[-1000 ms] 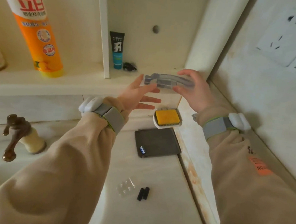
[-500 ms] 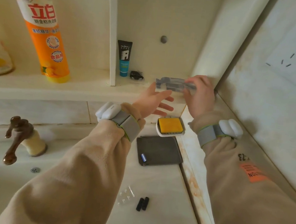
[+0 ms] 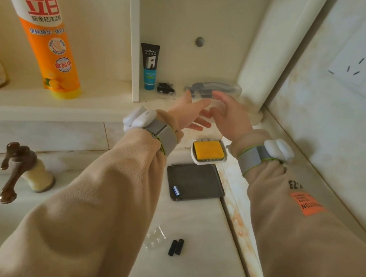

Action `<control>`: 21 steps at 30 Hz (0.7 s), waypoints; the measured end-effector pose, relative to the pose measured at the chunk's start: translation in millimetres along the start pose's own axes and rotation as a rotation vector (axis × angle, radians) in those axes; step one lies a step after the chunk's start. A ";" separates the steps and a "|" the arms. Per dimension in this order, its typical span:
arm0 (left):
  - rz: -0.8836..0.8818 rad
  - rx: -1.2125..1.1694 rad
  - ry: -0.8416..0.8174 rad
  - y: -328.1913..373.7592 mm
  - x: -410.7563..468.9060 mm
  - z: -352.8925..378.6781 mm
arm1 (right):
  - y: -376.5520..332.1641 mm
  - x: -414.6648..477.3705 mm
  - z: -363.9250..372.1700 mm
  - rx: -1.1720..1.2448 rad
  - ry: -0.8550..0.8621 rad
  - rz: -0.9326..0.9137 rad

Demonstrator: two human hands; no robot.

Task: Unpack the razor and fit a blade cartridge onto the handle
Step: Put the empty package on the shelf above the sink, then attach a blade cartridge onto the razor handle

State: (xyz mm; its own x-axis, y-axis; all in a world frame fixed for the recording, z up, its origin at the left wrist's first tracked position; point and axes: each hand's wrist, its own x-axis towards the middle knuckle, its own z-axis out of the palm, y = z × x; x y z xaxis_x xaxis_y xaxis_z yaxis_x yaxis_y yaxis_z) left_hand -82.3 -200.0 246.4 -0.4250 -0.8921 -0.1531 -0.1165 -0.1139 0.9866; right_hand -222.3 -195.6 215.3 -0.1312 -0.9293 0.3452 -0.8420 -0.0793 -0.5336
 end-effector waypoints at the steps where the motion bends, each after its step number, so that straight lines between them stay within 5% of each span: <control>1: 0.004 0.006 0.002 0.0 1.4 -1.2 | -1.5 -0.3 -0.1 -0.009 -0.023 0.007; 7: 0.021 -0.004 0.027 -8.2 -4.1 -7.2 | -6.7 -0.8 -1.1 0.007 -0.117 0.008; 13: 0.212 0.216 0.049 -44.7 -42.6 -17.4 | -7.0 -44.1 14.6 0.328 0.253 -0.022; 21: 0.015 0.473 -0.055 -152.8 -67.7 -25.4 | 34.6 -139.0 101.7 0.266 -0.223 0.178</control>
State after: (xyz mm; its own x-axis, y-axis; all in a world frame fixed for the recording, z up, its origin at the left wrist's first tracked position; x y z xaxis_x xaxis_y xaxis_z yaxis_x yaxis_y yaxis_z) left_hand -12.9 -133.3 107.4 -0.4754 -0.8662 -0.1542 -0.5007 0.1223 0.8570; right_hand -180.0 -105.9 70.3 -0.1212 -0.9903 0.0684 -0.6473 0.0266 -0.7618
